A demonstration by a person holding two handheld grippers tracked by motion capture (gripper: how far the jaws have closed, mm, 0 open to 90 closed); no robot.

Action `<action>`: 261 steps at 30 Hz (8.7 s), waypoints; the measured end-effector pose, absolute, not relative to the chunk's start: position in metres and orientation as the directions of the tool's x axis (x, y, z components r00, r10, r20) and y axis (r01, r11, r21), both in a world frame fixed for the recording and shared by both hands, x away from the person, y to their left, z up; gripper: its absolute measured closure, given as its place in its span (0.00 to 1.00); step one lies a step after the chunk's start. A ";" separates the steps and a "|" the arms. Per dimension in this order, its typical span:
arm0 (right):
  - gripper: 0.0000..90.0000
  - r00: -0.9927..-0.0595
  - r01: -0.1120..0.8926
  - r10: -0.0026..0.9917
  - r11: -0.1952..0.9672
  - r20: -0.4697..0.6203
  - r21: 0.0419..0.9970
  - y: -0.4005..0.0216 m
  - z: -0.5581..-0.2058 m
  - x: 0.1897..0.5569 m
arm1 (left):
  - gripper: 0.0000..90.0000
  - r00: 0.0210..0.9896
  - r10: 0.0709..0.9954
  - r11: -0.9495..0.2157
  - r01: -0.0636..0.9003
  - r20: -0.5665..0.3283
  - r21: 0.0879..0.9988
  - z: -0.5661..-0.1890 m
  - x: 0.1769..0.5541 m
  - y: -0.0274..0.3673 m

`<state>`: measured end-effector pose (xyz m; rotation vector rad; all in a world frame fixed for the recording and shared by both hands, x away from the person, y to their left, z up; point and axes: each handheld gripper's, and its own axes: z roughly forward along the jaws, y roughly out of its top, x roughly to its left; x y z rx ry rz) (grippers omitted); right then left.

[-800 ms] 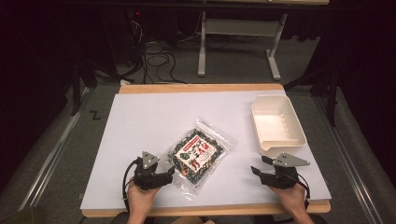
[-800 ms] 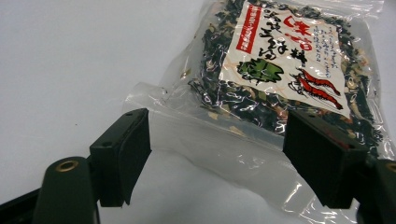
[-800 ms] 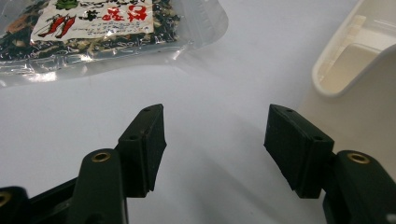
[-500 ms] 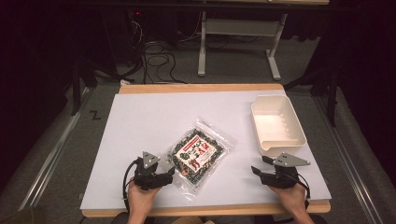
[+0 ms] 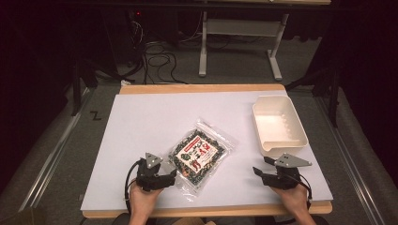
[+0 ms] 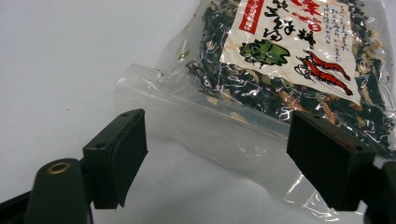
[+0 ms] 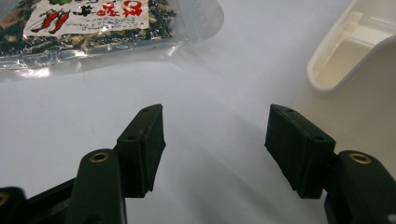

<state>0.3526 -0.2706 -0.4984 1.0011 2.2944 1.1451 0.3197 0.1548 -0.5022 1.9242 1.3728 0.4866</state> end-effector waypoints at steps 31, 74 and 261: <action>0.40 -0.670 0.455 0.742 0.431 -0.019 0.779 -0.258 -0.491 0.354 | 0.25 0.383 0.919 -0.201 0.659 -0.093 0.725 -0.504 0.320 0.150; 0.35 -0.700 0.517 0.711 0.441 0.066 0.733 -0.204 -0.452 0.415 | 0.24 0.404 0.912 -0.234 0.652 -0.069 0.721 -0.506 0.320 0.142; 1.00 -0.472 0.421 0.874 0.337 -0.114 0.842 -0.285 -0.213 0.473 | 0.27 0.433 0.900 -0.275 0.656 -0.052 0.703 -0.509 0.319 0.137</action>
